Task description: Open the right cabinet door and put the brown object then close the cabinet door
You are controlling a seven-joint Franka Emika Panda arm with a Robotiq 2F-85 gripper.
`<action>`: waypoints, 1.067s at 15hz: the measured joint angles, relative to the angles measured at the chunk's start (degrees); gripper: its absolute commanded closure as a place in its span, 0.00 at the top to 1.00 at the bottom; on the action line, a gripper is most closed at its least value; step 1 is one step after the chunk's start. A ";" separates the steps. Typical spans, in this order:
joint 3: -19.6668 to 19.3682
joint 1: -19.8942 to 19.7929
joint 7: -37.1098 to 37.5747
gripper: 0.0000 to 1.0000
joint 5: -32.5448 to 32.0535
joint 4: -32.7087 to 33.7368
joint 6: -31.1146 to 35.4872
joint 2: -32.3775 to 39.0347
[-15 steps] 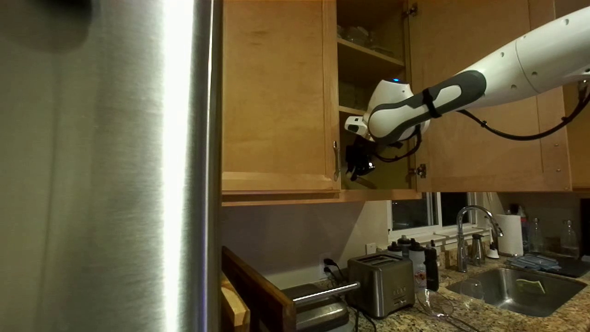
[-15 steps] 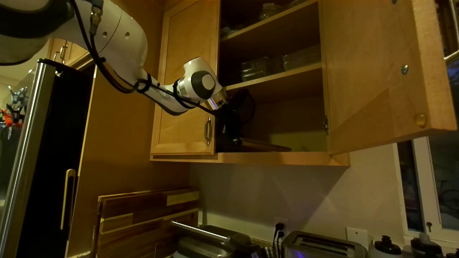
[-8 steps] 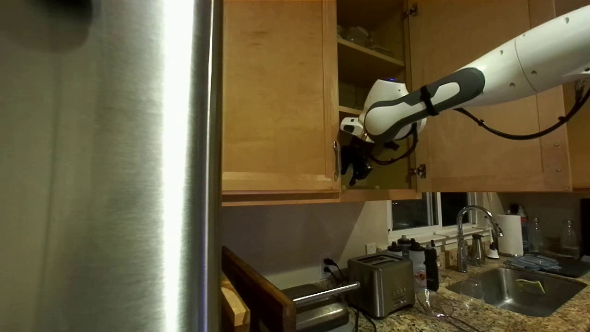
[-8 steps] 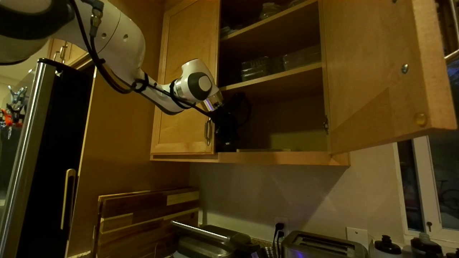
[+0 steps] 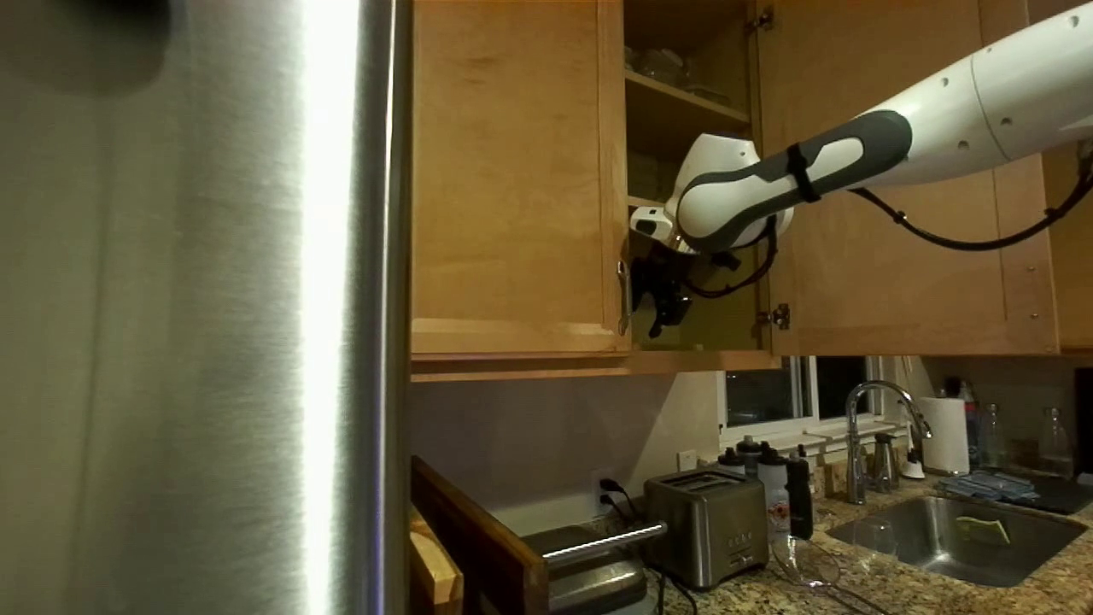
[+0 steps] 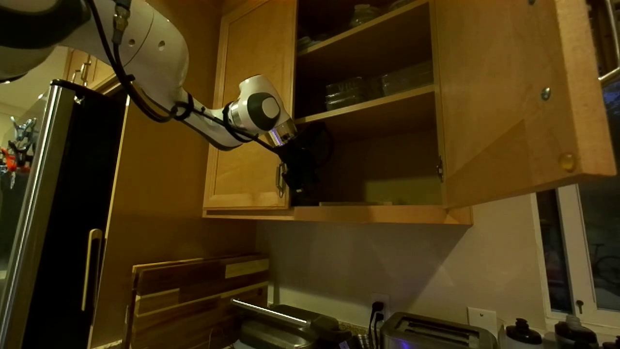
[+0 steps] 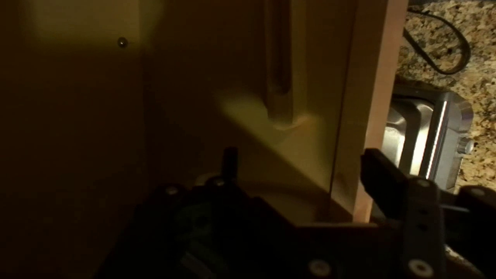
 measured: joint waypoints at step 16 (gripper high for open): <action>4.12 1.13 15.77 1.00 4.45 -15.47 -30.63 -14.74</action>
